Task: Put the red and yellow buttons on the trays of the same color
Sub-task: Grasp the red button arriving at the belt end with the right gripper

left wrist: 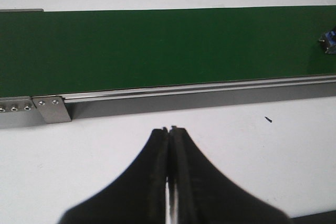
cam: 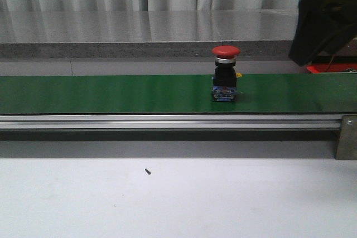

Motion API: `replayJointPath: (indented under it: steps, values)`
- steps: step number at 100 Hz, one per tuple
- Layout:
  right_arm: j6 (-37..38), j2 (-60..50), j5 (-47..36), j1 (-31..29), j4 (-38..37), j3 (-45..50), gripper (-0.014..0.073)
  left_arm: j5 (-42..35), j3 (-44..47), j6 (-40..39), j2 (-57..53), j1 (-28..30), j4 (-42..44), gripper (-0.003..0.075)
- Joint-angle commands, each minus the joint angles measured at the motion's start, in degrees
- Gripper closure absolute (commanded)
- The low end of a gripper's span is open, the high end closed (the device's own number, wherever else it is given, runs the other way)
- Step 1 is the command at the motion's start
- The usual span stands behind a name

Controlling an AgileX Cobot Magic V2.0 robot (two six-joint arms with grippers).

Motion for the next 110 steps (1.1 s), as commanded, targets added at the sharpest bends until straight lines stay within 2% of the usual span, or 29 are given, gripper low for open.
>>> replayJointPath:
  steps: [1,27,69,78,98,103,110]
  values:
    - [-0.7,-0.1,-0.5,1.4,1.3,-3.5,0.0065,-3.1,-1.4,-0.4,0.1,-0.4,-1.3,0.074]
    - [-0.7,5.3,-0.9,4.0,2.3,-8.6,0.0065,-3.1,-1.4,-0.4,0.1,-0.4,-1.3,0.074]
    - [-0.6,11.6,-1.7,4.0,2.9,-13.4,0.0072,-3.1,-1.4,-0.4,0.1,-0.4,-1.3,0.074]
    - [-0.6,12.0,-2.3,4.0,2.9,-13.4,0.0143,-3.1,-1.4,-0.4,0.1,-0.4,-1.3,0.074]
    - [0.8,12.0,-3.9,3.9,2.5,-13.5,0.0419,-3.1,-1.4,-0.4,0.1,-0.4,-1.3,0.074]
    - [1.5,11.9,-4.1,3.8,2.4,-13.5,0.045,-3.1,-1.4,-0.4,0.1,-0.4,-1.3,0.074]
    - [2.6,11.6,-4.6,3.7,1.8,-13.5,0.0451,-3.1,-1.4,-0.4,0.1,-0.4,-1.3,0.074]
